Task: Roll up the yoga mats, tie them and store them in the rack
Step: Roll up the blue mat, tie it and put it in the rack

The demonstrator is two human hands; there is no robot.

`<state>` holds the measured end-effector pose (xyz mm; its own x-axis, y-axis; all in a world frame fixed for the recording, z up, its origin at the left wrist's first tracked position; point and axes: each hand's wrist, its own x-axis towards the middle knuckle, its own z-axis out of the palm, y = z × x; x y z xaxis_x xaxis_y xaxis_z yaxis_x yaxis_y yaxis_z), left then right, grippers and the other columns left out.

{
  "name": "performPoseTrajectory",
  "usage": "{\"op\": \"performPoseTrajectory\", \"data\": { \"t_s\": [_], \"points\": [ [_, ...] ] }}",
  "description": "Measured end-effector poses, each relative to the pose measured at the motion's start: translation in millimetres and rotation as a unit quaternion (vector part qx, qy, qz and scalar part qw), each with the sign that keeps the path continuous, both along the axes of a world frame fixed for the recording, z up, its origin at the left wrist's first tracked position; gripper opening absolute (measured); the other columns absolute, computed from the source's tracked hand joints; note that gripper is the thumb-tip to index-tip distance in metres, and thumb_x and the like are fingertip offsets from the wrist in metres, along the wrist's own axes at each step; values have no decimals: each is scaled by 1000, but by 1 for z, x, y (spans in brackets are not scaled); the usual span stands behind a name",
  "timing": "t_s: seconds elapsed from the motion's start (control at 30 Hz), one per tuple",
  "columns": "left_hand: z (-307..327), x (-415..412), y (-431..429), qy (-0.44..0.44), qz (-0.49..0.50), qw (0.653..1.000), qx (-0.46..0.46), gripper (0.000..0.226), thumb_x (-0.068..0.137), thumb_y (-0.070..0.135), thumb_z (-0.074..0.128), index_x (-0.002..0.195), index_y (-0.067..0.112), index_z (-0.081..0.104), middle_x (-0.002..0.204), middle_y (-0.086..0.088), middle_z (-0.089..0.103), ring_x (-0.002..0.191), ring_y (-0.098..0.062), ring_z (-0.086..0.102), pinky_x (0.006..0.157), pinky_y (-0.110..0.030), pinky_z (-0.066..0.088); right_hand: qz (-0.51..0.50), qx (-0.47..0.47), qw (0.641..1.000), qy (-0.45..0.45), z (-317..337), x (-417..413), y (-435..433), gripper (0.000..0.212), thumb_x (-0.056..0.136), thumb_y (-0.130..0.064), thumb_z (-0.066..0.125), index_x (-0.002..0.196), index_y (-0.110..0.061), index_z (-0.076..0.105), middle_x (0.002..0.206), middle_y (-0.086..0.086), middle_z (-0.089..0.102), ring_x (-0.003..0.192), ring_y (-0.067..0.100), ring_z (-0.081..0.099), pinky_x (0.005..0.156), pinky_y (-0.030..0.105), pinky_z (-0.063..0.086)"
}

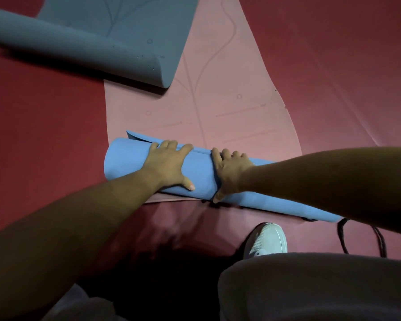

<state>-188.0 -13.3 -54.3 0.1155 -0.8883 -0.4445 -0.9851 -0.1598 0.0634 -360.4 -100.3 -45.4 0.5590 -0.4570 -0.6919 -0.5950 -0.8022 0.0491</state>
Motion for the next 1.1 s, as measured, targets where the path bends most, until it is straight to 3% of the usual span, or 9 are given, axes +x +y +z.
{"op": "performPoseTrajectory", "data": {
  "t_s": [0.13,0.23,0.4,0.57,0.7,0.77,0.87,0.97,1.1],
  "points": [
    [1,18,2,-22,-52,998,8,130,51,89,60,152,16,21,145,-6,35,134,-24,31,111,-48,23,9,-4,999,-52,2,-4,-7,126,52,-71,80,145,-9,19,130,9,44,113,34,48,92,49,43],
    [17,37,-4,-62,-109,992,16,135,51,91,57,154,16,13,150,-3,29,137,-22,29,113,-53,17,-7,2,996,-86,15,-5,-13,117,53,-70,81,138,-11,27,128,8,45,112,34,49,90,48,45],
    [81,61,-21,-74,-97,992,-40,128,51,90,60,151,19,23,153,2,31,140,-18,29,113,-57,17,-54,-13,986,-159,60,8,-24,109,51,-69,83,129,-11,33,125,10,47,109,35,50,90,48,49],
    [181,78,-29,-107,-50,969,-216,124,53,86,64,149,13,33,154,-7,31,144,-23,25,118,-51,7,-108,-29,956,-271,131,16,-38,107,53,-69,83,126,-10,32,126,12,45,110,36,49,89,44,48],
    [262,84,-18,-127,89,904,-399,128,55,77,71,152,10,22,159,-17,16,147,-32,14,118,-52,8,-152,-46,917,-366,190,30,-36,103,53,-67,84,122,-10,34,125,13,45,108,36,52,85,43,48],
    [298,83,-8,-44,236,851,-467,130,57,67,78,153,9,13,158,-22,12,145,-38,18,117,-52,18,-182,-42,892,-411,214,39,-30,101,51,-68,83,119,-12,34,125,13,46,108,36,52,86,44,49],
    [322,86,4,236,460,767,-380,129,61,61,83,152,5,11,152,-22,32,135,-38,40,105,-47,42,-224,-42,858,-460,240,54,-12,99,49,-65,85,116,-11,36,124,14,48,109,37,54,84,42,50],
    [318,74,16,436,428,723,-322,114,50,60,88,137,25,24,134,-3,55,112,-31,62,77,-48,57,-232,-53,838,-491,258,70,19,105,44,-70,79,119,-11,37,123,11,50,109,35,55,86,43,50],
    [314,68,35,494,424,634,-418,109,47,41,95,130,24,27,122,1,59,101,-26,66,80,-53,58,-207,27,833,-512,267,92,33,106,40,-84,71,117,-14,51,114,6,58,104,23,59,87,41,53]
  ]
}}
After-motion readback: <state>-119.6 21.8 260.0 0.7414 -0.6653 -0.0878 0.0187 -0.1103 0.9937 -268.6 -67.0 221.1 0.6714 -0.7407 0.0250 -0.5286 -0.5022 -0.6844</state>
